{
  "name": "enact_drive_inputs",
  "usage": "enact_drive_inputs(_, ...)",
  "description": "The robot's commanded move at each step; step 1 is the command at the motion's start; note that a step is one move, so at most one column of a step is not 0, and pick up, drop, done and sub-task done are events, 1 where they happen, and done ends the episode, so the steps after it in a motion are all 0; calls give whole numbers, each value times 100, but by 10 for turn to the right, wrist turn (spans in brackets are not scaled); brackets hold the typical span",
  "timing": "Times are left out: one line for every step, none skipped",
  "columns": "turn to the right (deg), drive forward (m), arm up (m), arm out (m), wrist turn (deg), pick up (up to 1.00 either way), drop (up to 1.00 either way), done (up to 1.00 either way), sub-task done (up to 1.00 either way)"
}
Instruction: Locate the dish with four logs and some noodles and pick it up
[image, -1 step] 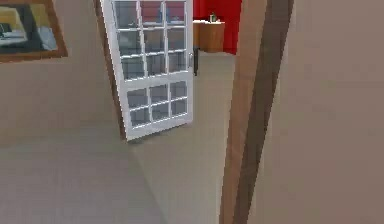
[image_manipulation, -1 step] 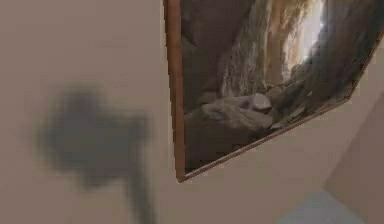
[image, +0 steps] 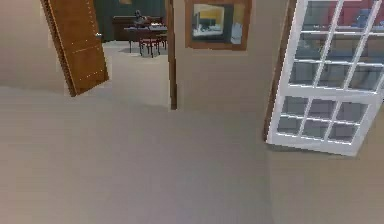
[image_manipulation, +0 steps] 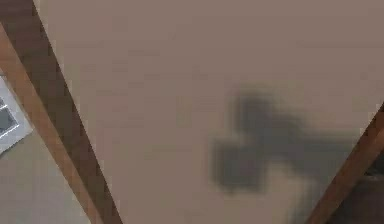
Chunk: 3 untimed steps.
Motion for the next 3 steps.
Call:
enact_drive_inputs(-450, 0, 0, 0, 0, 0, 0, 0, 0)
enact_drive_inputs(-270, 0, 0, 0, 0, 0, 0, 0, 0)
enact_drive_inputs(0, 25, 0, 0, 0, 0, 0, 0, 0)
